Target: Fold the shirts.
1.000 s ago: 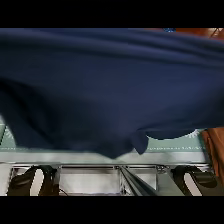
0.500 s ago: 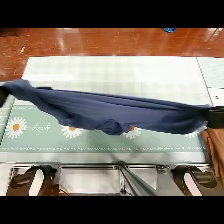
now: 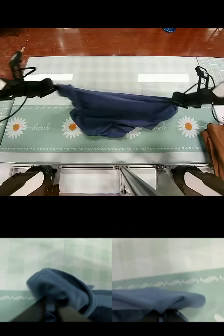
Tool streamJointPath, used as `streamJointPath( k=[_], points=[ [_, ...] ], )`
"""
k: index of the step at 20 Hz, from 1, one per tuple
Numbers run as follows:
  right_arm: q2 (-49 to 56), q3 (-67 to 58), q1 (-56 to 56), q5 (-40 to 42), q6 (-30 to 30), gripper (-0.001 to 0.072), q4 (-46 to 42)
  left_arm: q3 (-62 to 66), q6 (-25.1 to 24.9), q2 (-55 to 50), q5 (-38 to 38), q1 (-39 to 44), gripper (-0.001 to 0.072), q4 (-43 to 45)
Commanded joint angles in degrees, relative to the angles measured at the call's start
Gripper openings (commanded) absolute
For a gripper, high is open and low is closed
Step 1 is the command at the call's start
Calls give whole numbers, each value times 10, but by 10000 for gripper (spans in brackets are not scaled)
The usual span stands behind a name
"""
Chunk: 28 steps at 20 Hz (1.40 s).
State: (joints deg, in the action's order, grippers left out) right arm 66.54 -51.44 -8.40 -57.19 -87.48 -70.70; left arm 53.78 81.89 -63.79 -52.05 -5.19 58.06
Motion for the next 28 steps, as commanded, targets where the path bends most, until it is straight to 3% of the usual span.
streamJointPath(
  k=[1,3,6,10,14,17,22,28],
  points=[
    [119,-95,-30,-33,15,407,41,51,12,-91,7,33,507,-6],
    [123,-162,-58,-105,33,408,19,115,13,-99,-62,9,507,56],
    [64,-190,-136,-143,43,408,2,157,16,-69,-151,-64,508,60],
    [-54,-36,-229,-96,37,407,26,-17,17,23,-177,-101,507,18],
    [-163,173,-244,-39,79,407,111,-235,-9,76,-170,-72,507,-110],
    [-182,233,-244,-25,105,407,187,-306,-34,75,-134,-6,507,-186],
    [-181,239,-244,-21,118,406,209,-317,-10,46,22,177,507,-250],
    [-181,240,-244,-27,120,406,208,-297,-7,-56,50,247,507,-264]
  ],
)
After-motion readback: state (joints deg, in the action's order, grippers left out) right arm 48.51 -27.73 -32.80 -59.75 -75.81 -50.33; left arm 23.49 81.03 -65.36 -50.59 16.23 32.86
